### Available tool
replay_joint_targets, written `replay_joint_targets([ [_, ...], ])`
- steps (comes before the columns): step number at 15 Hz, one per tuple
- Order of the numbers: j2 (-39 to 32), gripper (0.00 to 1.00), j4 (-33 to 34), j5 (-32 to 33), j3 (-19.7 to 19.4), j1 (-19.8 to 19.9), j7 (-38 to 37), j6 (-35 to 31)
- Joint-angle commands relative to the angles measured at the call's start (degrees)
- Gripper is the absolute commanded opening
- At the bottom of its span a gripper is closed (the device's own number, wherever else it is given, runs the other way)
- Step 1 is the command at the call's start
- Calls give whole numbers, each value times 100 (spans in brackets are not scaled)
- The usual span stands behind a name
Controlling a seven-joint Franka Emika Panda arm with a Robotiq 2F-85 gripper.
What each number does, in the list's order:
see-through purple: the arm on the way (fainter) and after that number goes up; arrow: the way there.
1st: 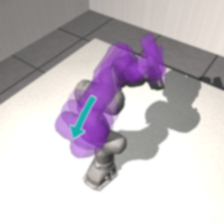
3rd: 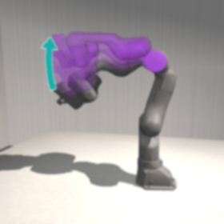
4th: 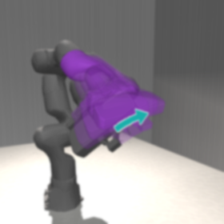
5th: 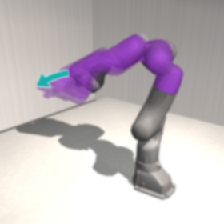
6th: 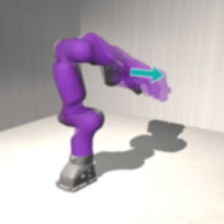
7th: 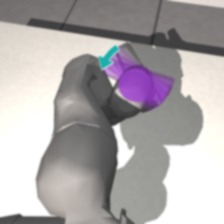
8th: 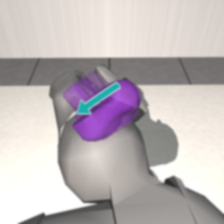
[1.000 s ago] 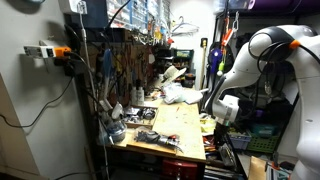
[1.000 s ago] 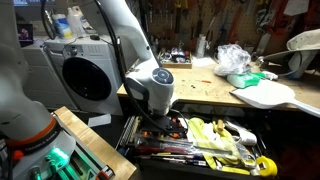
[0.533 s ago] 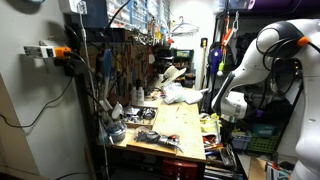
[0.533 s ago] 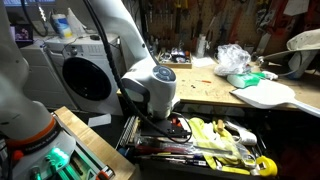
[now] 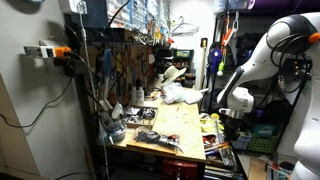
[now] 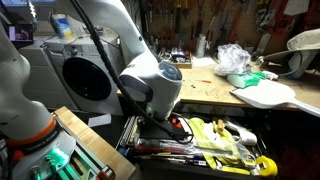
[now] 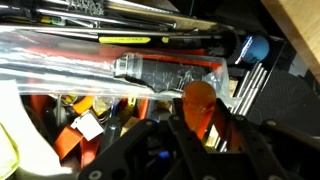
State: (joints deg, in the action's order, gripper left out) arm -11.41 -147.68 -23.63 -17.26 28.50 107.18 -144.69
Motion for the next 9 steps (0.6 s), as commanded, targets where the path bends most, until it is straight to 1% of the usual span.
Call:
replay_joint_targets([
  [1, 409, 12, -109, 297, -220, 77, -47, 359],
  [5, 585, 12, -125, 631, -464, 50, -166, 456],
  [9, 780, 12, -142, 1237, -701, 45, -314, 662],
])
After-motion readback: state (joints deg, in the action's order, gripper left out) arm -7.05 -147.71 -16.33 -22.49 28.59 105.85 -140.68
